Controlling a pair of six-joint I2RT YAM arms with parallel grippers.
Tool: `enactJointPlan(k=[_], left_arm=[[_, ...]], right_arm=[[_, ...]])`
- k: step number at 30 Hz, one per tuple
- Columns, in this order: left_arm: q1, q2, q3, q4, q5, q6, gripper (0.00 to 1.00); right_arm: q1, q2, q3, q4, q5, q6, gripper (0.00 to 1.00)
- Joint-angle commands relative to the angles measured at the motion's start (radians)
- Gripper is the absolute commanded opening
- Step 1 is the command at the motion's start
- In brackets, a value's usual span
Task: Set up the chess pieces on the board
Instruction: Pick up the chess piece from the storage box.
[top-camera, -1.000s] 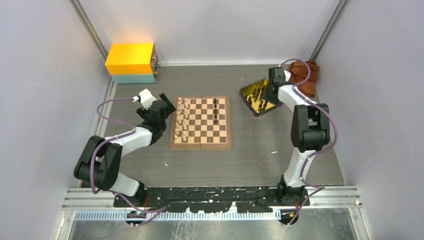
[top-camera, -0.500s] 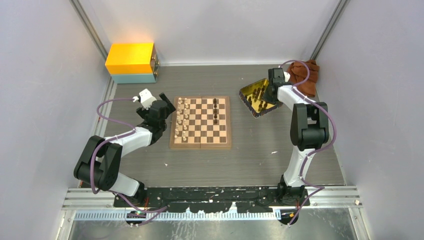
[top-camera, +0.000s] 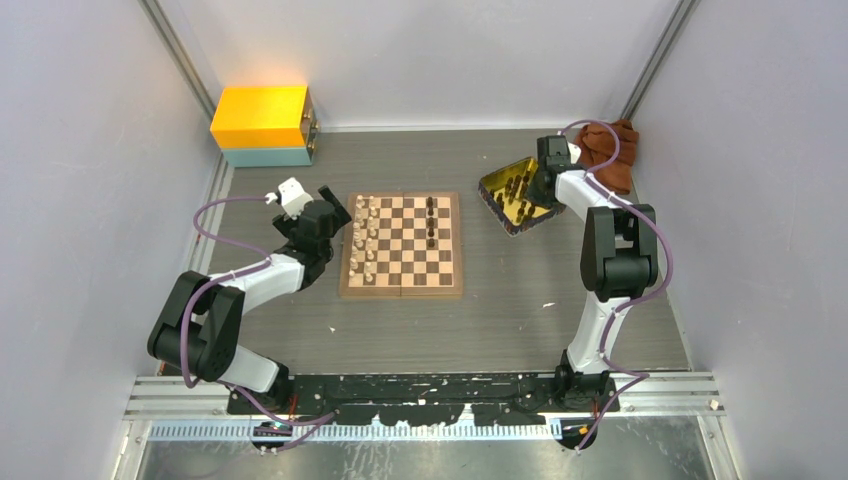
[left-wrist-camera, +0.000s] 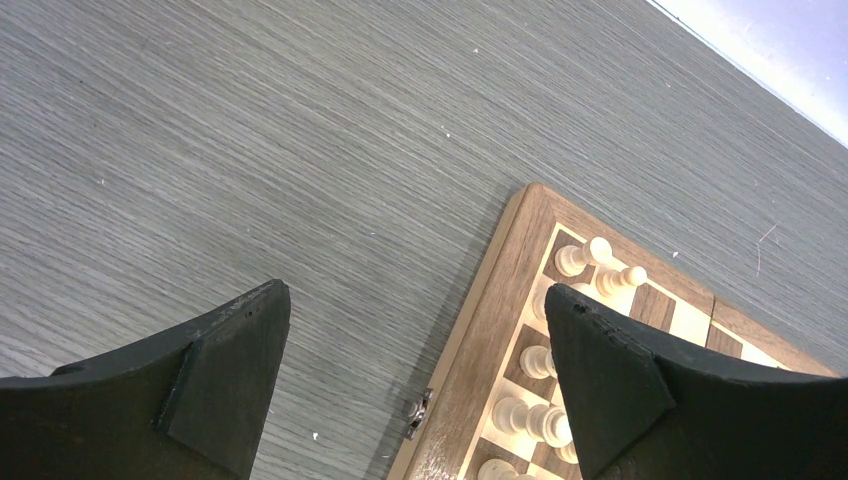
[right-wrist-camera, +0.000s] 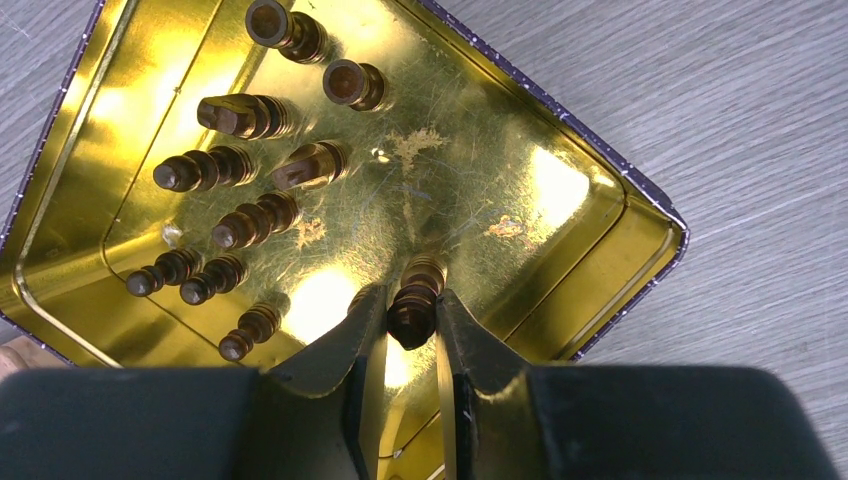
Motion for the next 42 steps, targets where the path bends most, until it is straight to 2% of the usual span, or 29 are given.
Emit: enactJointPlan(k=[1,18,35,42], left_arm=[[-0.004,-0.024,0.016,0.042,-0.025,0.017,0.98],[-0.004,-0.031,0.014,0.039,-0.026,0.015,0.98],[-0.004,-0.028,0.011,0.039,-0.025,0.011,0.98],[-0.005,-0.024,0.013,0.039,-0.025,0.011,0.98]], right_arm=[[-0.008,-0.031,0.039,0.018,0.014,-0.007,0.01],[-0.008,-0.073,0.048,0.028,0.017,-0.019,0.01],[-0.008,-0.129,0.001,0.107,0.020,-0.034,0.01],[-0.001,-0.170,0.006,0.084,0.003,-0.039,0.01]])
